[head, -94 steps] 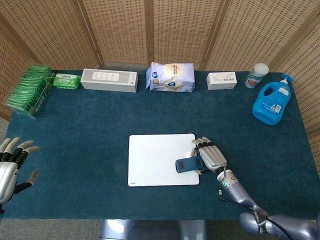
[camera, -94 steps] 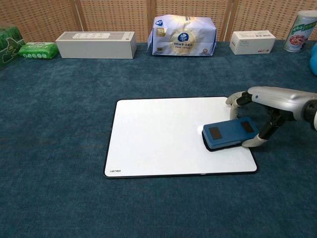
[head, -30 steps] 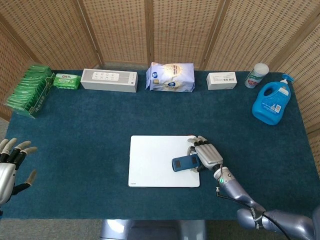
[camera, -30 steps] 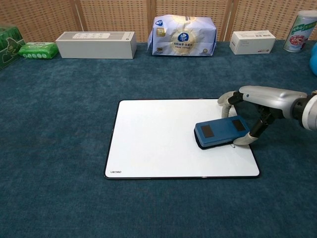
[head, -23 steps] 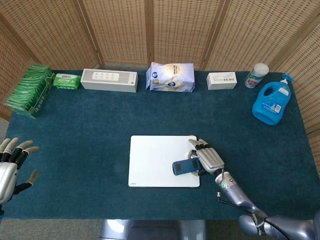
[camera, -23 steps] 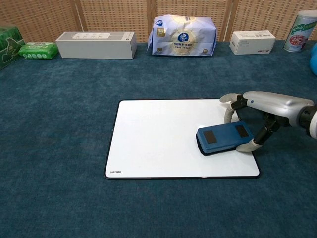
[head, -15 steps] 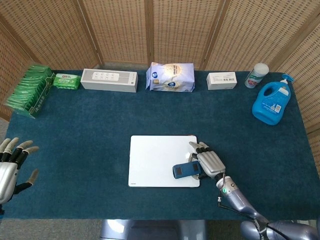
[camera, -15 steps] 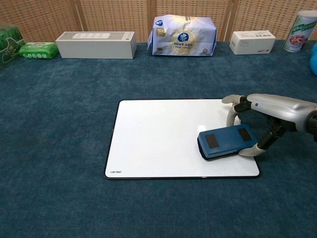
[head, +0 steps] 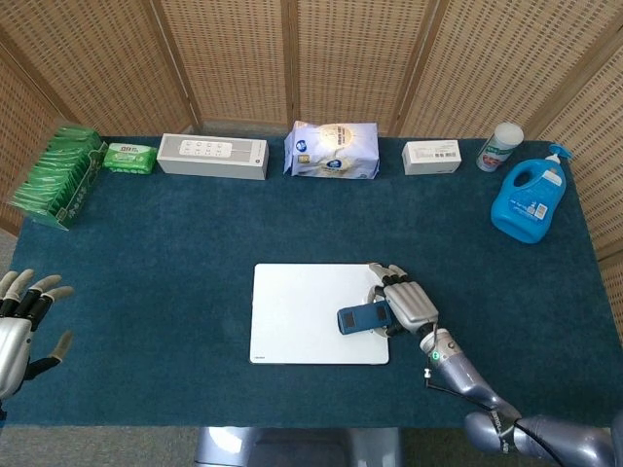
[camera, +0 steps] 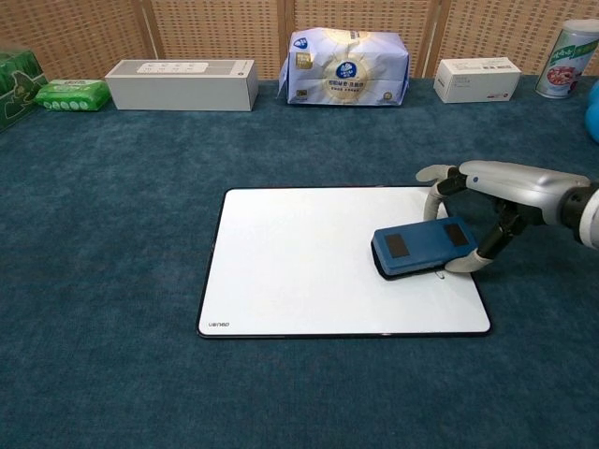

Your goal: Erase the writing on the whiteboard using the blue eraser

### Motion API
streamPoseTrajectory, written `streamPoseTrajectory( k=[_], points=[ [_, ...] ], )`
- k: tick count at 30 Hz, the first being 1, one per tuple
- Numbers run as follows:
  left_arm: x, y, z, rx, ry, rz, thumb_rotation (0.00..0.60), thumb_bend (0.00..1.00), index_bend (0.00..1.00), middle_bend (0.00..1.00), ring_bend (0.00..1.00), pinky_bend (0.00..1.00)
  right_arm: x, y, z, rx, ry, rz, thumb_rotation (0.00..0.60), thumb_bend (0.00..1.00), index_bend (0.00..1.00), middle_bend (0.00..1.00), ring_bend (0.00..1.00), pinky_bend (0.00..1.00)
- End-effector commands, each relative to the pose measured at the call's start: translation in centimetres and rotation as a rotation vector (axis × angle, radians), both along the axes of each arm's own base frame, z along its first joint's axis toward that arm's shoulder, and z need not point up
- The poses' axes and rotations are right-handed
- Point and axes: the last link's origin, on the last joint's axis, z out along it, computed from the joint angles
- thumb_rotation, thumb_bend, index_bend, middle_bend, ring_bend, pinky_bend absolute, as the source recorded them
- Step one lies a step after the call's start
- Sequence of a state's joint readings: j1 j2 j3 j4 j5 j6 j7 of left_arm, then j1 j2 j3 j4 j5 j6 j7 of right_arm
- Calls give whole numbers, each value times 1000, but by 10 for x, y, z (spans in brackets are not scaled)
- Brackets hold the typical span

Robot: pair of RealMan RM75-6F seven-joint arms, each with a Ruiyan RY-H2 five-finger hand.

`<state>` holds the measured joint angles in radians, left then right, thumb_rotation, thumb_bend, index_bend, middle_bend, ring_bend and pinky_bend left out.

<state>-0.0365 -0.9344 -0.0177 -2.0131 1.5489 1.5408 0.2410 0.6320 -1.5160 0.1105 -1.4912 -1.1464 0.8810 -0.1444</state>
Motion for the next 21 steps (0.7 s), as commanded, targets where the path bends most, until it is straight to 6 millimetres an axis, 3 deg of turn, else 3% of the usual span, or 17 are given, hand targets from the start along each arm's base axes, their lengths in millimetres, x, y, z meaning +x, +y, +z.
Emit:
streamPoseTrajectory(
  k=[1, 8, 21],
  points=[
    [0, 0, 0, 0, 0, 1, 600, 427, 251, 206, 66, 0, 0, -3, -2, 3, -4, -8, 600, 220, 750, 0, 0, 0],
    [1, 1, 0, -1, 0, -7, 600, 427, 251, 206, 66, 0, -8, 1, -5, 10, -3, -27, 600, 219, 753, 0, 0, 0],
    [5, 6, -2, -13, 2, -23, 600, 428, 251, 205, 66, 0, -5, 27, 3, -32, -41, -17, 600, 221, 746, 0, 0, 0]
  ],
)
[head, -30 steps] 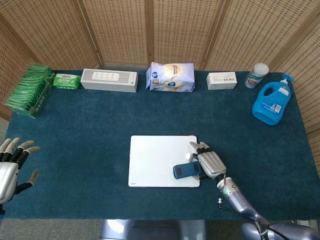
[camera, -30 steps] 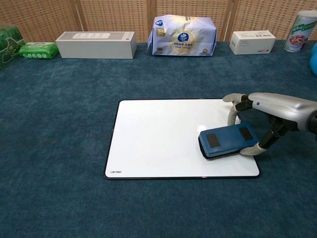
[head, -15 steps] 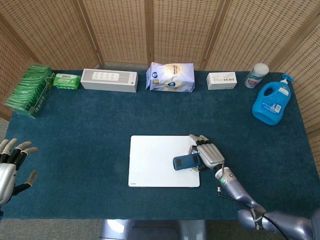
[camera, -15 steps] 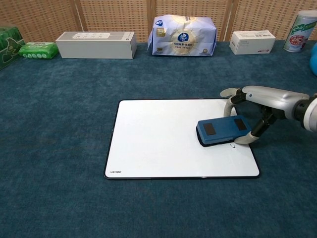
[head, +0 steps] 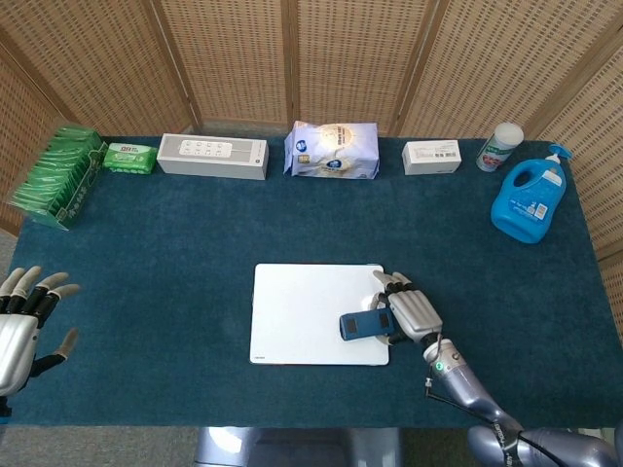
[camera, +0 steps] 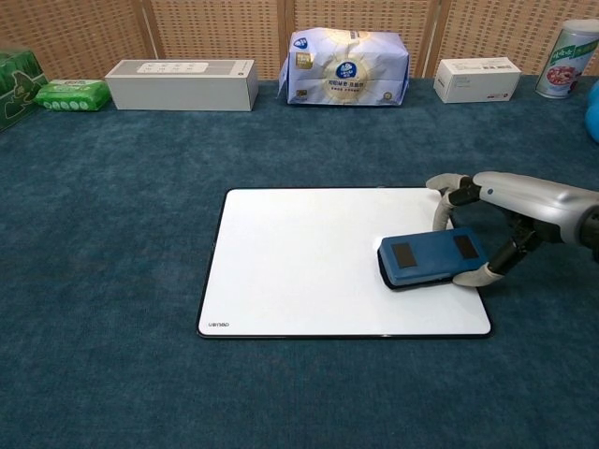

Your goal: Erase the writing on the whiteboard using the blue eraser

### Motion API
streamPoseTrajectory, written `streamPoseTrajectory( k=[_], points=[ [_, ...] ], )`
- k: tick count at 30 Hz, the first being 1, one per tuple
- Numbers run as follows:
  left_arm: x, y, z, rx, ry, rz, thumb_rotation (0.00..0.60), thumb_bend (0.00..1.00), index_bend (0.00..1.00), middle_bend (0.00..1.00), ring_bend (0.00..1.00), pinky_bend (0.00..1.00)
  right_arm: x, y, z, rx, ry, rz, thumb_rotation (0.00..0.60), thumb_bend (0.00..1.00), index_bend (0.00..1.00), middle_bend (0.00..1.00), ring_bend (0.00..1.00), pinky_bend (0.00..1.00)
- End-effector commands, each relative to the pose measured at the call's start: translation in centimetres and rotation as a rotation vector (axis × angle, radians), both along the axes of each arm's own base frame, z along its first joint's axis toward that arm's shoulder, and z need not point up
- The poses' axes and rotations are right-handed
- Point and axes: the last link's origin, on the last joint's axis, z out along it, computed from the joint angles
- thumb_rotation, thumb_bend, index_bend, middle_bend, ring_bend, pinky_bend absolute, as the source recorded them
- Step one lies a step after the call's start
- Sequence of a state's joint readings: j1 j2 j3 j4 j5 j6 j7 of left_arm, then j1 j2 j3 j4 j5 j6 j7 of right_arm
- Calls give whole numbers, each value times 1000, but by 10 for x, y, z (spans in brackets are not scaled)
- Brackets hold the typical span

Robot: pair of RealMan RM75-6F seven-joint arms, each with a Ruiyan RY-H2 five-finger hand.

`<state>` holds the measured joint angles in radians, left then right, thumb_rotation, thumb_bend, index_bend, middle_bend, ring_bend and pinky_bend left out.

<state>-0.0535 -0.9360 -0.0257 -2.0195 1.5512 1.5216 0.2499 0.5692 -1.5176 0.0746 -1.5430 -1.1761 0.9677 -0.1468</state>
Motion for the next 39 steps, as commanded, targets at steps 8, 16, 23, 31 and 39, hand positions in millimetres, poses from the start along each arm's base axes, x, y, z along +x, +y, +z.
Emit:
streamPoseTrajectory(
  k=[8, 16, 23, 31, 39],
  points=[
    [1, -2, 0, 2, 2, 3, 600, 427, 251, 205, 66, 0, 9, -15, 7, -22, -11, 32, 600, 218, 745, 5, 0, 0],
    [0, -4, 2, 11, 7, 9, 600, 428, 251, 205, 66, 0, 4, -27, 0, 1, 5, 13, 600, 220, 745, 10, 0, 0],
    [0, -3, 2, 7, 5, 6, 600, 428, 251, 205, 66, 0, -4, -18, -4, 17, 14, -6, 600, 220, 747, 27, 0, 0],
    [1, -2, 1, 6, 1, -2, 600, 428, 251, 205, 65, 0, -11, -3, -1, 19, 9, -35, 600, 220, 746, 28, 0, 0],
    [0, -1, -1, -1, 1, 1, 600, 428, 251, 205, 64, 0, -2, 9, 16, -10, -5, -6, 600, 219, 742, 28, 0, 0]
  ],
)
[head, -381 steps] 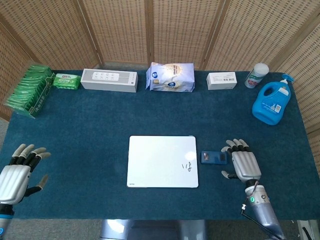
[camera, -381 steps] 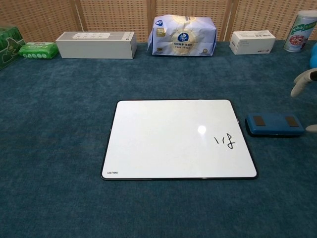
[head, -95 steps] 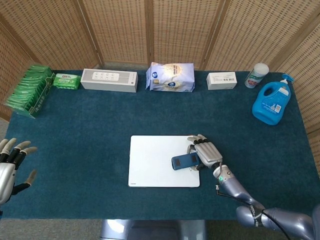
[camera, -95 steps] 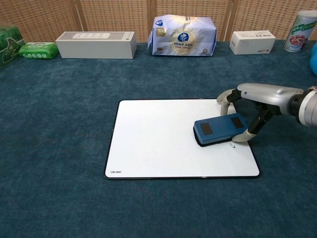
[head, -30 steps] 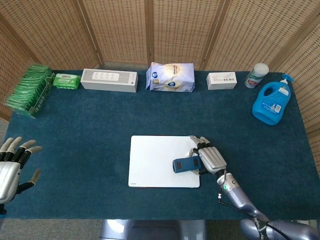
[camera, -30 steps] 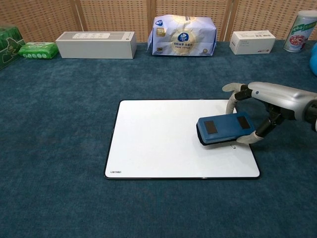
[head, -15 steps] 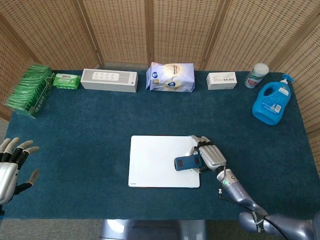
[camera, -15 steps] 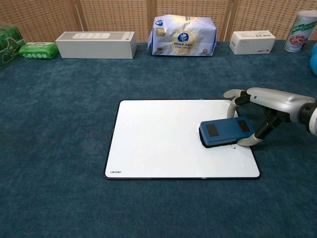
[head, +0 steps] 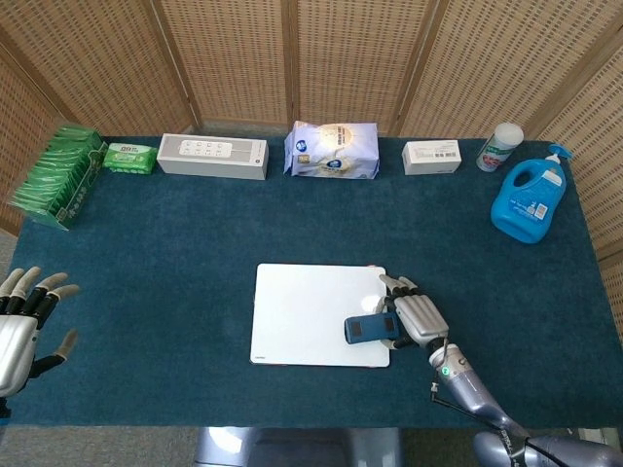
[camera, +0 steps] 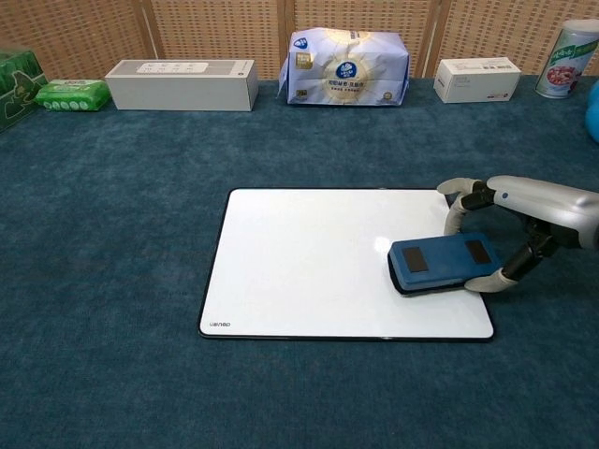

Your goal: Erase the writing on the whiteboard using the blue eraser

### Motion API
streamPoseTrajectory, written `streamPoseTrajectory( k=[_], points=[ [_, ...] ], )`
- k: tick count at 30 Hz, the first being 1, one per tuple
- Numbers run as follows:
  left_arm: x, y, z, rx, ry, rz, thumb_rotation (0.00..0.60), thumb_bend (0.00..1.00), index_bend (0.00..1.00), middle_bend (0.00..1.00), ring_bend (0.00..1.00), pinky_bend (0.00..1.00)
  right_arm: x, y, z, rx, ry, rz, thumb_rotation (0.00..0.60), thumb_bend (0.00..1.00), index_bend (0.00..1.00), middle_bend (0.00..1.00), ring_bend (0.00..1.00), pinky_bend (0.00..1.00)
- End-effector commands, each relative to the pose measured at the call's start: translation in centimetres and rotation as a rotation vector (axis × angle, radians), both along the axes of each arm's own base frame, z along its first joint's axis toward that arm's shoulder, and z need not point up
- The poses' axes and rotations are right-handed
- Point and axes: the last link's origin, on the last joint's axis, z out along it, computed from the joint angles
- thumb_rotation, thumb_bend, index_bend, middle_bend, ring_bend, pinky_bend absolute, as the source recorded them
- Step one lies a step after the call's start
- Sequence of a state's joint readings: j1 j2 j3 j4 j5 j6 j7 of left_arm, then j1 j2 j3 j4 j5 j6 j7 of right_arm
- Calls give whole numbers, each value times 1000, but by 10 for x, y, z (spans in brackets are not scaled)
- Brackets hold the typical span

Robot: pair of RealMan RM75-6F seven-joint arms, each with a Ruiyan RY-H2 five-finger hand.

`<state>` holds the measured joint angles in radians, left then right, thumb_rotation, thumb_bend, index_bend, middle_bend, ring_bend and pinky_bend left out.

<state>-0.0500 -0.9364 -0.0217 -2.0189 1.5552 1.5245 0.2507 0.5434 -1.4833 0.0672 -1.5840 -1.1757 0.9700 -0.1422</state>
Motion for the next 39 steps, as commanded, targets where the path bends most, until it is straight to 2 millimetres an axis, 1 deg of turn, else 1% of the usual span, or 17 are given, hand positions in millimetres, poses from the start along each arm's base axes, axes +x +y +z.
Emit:
streamPoseTrajectory(
  k=[1, 5, 10, 15, 20, 27, 32, 39],
  points=[
    [0, 0, 0, 0, -1, -1, 600, 428, 251, 205, 64, 0, 6, 0, 10, -23, 3, 27, 600, 218, 743, 28, 0, 0],
    [1, 1, 0, 3, -1, -5, 600, 428, 251, 205, 65, 0, 11, -13, 19, -36, 10, 44, 600, 219, 742, 28, 0, 0],
    [1, 0, 0, 6, 2, 0, 600, 428, 251, 205, 65, 0, 16, -28, 21, -29, 11, 50, 600, 218, 742, 28, 0, 0],
    [2, 0, 1, 6, 5, -1, 600, 427, 251, 205, 65, 0, 19, -39, 17, -17, -1, 45, 600, 219, 742, 28, 0, 0],
    [3, 0, 1, 4, 6, -3, 600, 428, 251, 205, 65, 0, 16, -44, 9, 0, -2, 23, 600, 219, 742, 28, 0, 0],
    [2, -1, 2, 8, 11, 2, 600, 427, 251, 205, 65, 0, 6, -36, -5, 37, 22, 7, 600, 219, 743, 29, 0, 0],
    [3, -2, 3, 9, 11, -2, 600, 428, 251, 205, 65, 0, 4, -28, -13, 63, 29, 6, 600, 218, 742, 28, 0, 0],
    [4, -1, 3, 10, 9, -8, 600, 427, 251, 205, 64, 0, 5, -15, -17, 75, 28, 17, 600, 219, 742, 30, 0, 0]
  ],
)
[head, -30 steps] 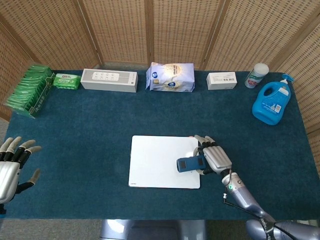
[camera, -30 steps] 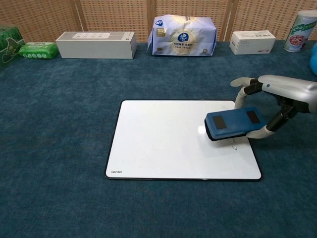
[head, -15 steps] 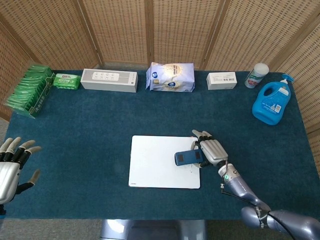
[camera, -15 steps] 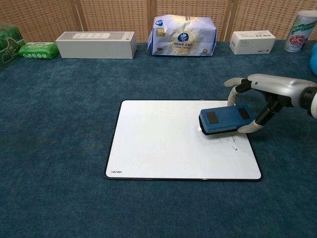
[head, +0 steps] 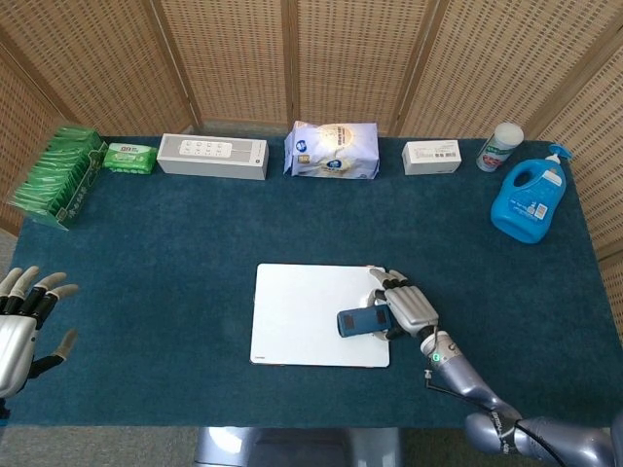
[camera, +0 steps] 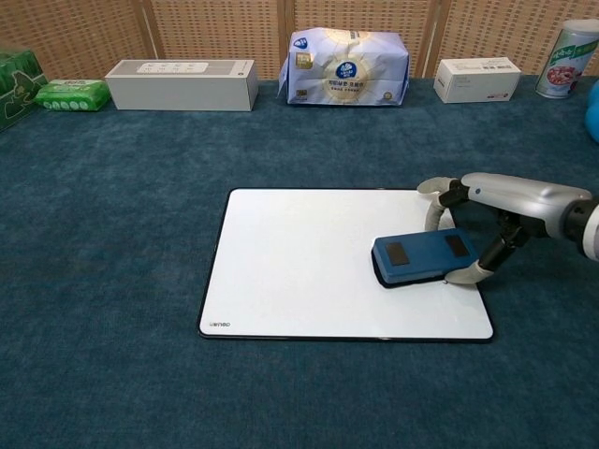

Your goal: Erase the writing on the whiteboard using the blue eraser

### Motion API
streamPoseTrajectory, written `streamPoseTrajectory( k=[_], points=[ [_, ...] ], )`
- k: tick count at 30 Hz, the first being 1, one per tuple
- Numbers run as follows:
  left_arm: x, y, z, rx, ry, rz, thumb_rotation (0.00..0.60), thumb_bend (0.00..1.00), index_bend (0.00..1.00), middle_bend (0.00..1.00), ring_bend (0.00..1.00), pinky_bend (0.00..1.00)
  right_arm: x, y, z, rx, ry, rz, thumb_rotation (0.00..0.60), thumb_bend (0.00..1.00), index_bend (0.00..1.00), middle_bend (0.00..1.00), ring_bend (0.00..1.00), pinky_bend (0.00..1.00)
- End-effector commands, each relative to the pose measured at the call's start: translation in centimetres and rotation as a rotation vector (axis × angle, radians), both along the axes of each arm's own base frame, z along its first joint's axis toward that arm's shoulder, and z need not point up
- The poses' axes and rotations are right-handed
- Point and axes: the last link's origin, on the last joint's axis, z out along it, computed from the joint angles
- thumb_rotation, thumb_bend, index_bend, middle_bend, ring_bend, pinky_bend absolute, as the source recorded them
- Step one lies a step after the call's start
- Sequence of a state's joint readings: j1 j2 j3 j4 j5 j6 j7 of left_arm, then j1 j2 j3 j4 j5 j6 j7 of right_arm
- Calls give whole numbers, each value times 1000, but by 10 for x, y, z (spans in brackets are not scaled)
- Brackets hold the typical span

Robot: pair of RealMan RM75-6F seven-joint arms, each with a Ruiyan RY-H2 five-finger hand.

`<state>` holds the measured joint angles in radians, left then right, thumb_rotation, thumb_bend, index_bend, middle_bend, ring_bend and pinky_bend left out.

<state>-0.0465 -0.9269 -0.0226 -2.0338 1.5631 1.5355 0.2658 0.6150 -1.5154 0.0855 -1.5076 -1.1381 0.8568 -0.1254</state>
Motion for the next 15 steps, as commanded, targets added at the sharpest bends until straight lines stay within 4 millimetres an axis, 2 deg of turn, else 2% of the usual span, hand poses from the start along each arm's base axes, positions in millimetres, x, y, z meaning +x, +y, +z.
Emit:
streamPoseTrajectory(
  k=[1, 9, 15],
  points=[
    [0, 0, 0, -1, -2, -1, 600, 428, 251, 205, 63, 0, 0, 6, 0, 2, 1, 4, 600, 218, 742, 30, 0, 0],
    [-1, 2, -2, -7, -7, -5, 600, 427, 251, 205, 57, 0, 2, 23, 5, -8, -13, 7, 600, 218, 740, 31, 0, 0],
    [-2, 3, -4, -13, -7, -5, 600, 429, 251, 205, 58, 0, -3, 35, 9, -12, -14, -9, 600, 220, 741, 42, 0, 0]
  ],
)
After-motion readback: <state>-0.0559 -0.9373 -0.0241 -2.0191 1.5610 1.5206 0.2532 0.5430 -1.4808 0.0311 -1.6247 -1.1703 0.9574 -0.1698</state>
